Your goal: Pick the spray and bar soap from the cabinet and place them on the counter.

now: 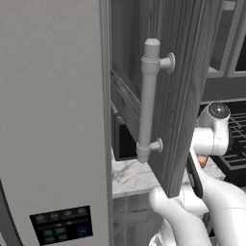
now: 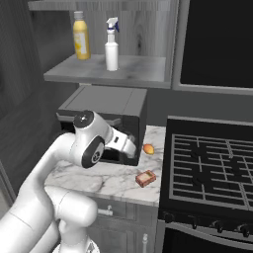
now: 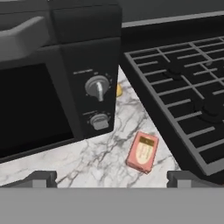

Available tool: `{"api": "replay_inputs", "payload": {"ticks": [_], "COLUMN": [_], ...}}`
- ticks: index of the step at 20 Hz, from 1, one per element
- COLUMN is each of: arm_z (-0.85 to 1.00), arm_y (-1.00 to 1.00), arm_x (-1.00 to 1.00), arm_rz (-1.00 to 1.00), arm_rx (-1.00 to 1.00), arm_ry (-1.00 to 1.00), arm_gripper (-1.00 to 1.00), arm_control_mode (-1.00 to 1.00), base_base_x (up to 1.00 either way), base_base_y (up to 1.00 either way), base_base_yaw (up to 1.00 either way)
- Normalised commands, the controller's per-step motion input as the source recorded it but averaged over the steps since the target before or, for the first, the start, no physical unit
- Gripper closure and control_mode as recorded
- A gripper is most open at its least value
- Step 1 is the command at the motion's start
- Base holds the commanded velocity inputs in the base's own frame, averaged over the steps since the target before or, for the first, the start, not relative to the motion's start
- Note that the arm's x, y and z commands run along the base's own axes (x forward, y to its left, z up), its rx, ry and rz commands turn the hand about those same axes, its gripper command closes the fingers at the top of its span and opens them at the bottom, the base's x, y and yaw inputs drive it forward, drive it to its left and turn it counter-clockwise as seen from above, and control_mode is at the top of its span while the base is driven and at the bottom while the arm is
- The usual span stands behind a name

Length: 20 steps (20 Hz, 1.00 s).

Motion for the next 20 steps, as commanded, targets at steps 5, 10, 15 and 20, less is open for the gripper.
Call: {"api": "replay_inputs", "payload": {"ticks": [5, 10, 15, 20], "arm_z": [0.34, 0.37, 0.31, 0.30], "arm_y": [0.18, 0.17, 0.09, 0.00], "arm_x": [-0.14, -0.11, -0.12, -0.11], "arm_rz": [0.05, 0.04, 0.03, 0.03], "arm_rx": [-0.05, -0.05, -0.02, 0.02], "arm_ry": [-0.05, -0.06, -0.08, -0.09], "arm_gripper": [-1.00, -1.00, -1.00, -1.00], "arm_control_mode": [-1.00, -1.00, -1.00, -1.00], "base_base_x": [0.00, 0.00, 0.00, 0.00], "base_base_y": [0.00, 0.00, 0.00, 0.00], "base_base_yaw": [0.00, 0.00, 0.00, 0.00]}}
